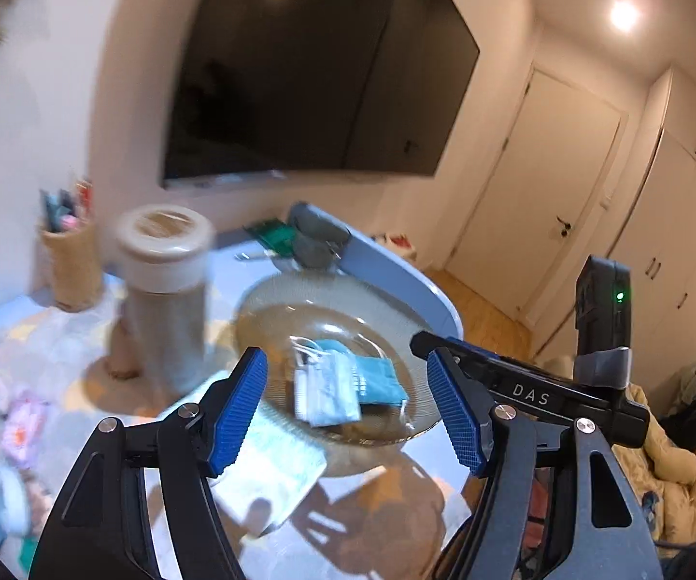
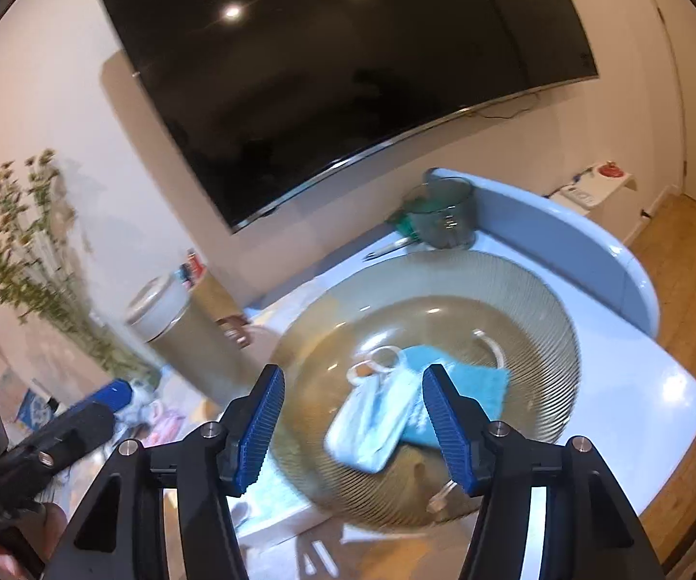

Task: Organize soft objects
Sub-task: 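Bring both open tools back over the cluttered table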

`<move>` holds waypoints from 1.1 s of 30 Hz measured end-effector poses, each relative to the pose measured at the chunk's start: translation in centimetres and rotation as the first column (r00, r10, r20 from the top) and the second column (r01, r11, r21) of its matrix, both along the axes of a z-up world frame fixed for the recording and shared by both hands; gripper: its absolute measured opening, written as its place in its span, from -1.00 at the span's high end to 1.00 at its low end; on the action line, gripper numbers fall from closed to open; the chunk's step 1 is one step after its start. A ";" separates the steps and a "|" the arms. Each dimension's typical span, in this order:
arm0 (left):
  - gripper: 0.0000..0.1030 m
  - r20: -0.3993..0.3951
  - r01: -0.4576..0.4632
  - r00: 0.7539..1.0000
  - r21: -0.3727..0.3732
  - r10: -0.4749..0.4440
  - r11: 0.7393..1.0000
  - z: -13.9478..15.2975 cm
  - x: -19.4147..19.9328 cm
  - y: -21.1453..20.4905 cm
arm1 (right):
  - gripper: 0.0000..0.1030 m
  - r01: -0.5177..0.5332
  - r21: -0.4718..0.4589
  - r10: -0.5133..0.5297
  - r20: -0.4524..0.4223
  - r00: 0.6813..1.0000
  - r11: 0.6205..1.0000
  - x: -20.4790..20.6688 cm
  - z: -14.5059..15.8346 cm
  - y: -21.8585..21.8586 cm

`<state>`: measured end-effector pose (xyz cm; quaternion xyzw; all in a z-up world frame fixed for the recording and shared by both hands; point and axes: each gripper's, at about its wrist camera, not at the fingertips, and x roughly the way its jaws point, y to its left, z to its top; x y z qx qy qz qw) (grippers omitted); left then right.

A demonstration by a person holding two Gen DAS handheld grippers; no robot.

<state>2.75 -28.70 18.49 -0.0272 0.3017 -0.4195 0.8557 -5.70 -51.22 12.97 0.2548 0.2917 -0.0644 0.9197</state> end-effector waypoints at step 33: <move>-0.57 -0.152 -0.699 0.670 0.201 0.727 0.686 -16.9 -2.1 35.9 | -0.18 -0.557 -0.303 0.473 -0.309 0.825 0.773 7.2 -11.4 31.4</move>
